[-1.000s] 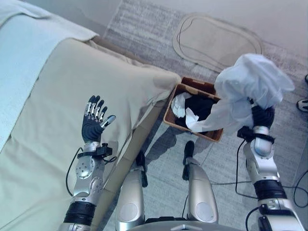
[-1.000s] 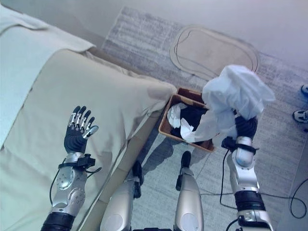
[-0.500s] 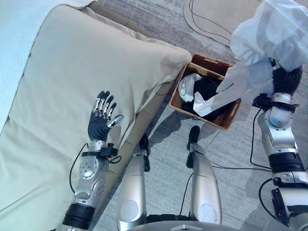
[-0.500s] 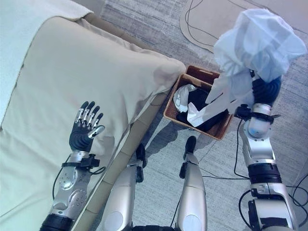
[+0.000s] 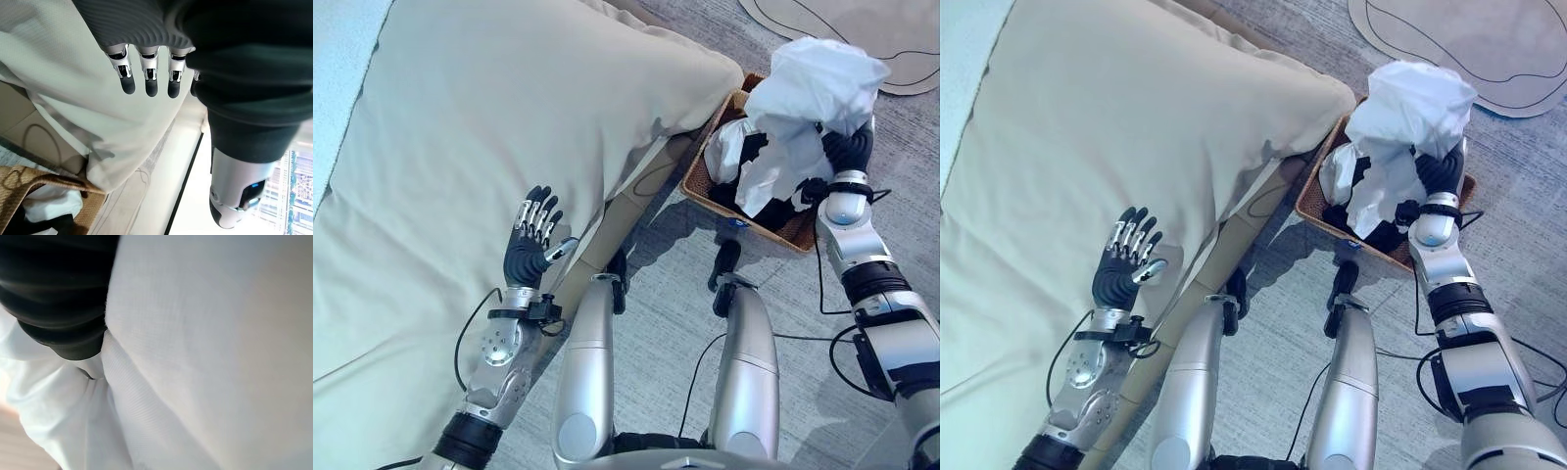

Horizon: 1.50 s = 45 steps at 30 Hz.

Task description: Pick up clothes into the bucket

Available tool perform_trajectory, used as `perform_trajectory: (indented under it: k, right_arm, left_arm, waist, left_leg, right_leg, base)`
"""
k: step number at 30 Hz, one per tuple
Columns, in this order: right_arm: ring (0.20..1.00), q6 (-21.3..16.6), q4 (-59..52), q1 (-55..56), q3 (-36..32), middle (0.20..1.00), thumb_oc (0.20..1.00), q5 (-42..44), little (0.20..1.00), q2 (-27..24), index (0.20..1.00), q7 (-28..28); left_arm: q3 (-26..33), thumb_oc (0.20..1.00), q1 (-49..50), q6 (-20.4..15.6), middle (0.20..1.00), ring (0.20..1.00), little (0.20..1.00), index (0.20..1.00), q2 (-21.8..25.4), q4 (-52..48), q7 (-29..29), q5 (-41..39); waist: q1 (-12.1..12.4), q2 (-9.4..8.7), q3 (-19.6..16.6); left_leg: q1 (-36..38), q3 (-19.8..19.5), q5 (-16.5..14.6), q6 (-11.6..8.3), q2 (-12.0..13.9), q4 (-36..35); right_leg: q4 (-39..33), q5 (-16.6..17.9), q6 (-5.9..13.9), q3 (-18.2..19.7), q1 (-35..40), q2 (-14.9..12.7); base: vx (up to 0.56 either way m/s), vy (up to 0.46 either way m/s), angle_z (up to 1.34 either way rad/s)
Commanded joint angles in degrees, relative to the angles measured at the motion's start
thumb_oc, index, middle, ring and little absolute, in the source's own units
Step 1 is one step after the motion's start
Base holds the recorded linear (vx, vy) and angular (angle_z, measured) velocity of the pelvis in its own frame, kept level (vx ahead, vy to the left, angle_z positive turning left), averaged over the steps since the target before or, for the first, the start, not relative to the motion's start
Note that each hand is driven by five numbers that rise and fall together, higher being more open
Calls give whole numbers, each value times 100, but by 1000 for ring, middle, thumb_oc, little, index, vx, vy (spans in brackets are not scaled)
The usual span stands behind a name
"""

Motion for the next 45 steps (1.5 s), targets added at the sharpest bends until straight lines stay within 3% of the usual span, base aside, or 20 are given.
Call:
perform_trajectory:
  k: [1,10,18,24,31,32,33,34,45]
  right_arm:
    - [200,-168,244,-533,197,200,200,41,200,-400,200,-149]
    - [200,174,1890,-1360,746,200,200,-92,200,-884,200,-15]
    - [200,421,2116,-1921,1441,200,200,-875,200,-1293,200,-149]
    - [200,596,2305,-1982,1657,200,200,-1301,200,-1136,200,-142]
    - [200,696,2578,-1891,1498,200,200,-1214,200,-946,200,-33]
    - [228,694,2587,-1879,1471,228,228,-1190,228,-939,228,-13]
    - [583,698,2598,-1865,1462,583,583,-1187,583,-933,583,-1]
    - [1000,699,2596,-1850,1459,1000,1000,-1181,1000,-914,1000,20]
    - [1000,730,2676,-1882,1398,1000,1000,-1152,1000,-745,1000,37]
  left_arm:
    - [-59,1000,182,-383,1000,1000,1000,1000,121,-565,114,312]
    - [-233,1000,319,-386,1000,1000,1000,1000,371,-778,148,259]
    - [-264,1000,306,-326,1000,1000,1000,1000,468,-896,100,207]
    - [-341,1000,165,-285,1000,1000,1000,1000,423,-929,123,173]
    - [-294,1000,118,-265,1000,1000,1000,1000,386,-890,141,122]
    - [-277,1000,122,-265,1000,1000,1000,1000,383,-881,144,121]
    - [-274,1000,118,-258,1000,1000,1000,1000,375,-879,139,115]
    - [-259,1000,123,-265,1000,1000,1000,1000,373,-886,134,107]
    - [-160,1000,-5,-275,1000,1000,1000,1000,349,-827,149,89]
  waist:
    - [-30,275,-132]
    - [100,482,-134]
    - [128,613,-195]
    - [99,649,-171]
    - [56,644,-135]
    - [53,641,-134]
    - [56,636,-134]
    - [47,629,-134]
    - [18,537,-135]
  left_leg:
    - [-381,-289,-71,-80,-144,188]
    - [-943,-285,-29,-95,-250,397]
    - [-1112,-186,95,-103,-285,236]
    - [-1137,-123,48,-61,-300,284]
    - [-1169,-84,-10,-38,-314,357]
    - [-1171,-79,-12,-34,-307,357]
    - [-1175,-72,-13,-32,-307,364]
    - [-1176,-66,-19,-29,-305,367]
    - [-959,-30,-3,-13,-256,213]
  right_leg:
    - [576,-563,302,107,106,-58]
    - [966,-667,257,261,-494,-144]
    - [909,-583,275,371,-786,-170]
    - [964,-623,266,437,-835,-161]
    - [1022,-644,259,478,-886,-150]
    - [1030,-643,262,473,-893,-149]
    - [1034,-641,263,478,-898,-145]
    - [1027,-642,263,475,-896,-142]
    - [818,-594,264,384,-681,-87]
  base:
    - [-7,-9,8]
    - [-6,4,5]
    - [0,8,0]
    - [5,9,-2]
    - [2,0,0]
    - [0,0,0]
    - [0,0,0]
    - [0,0,0]
    - [0,0,0]
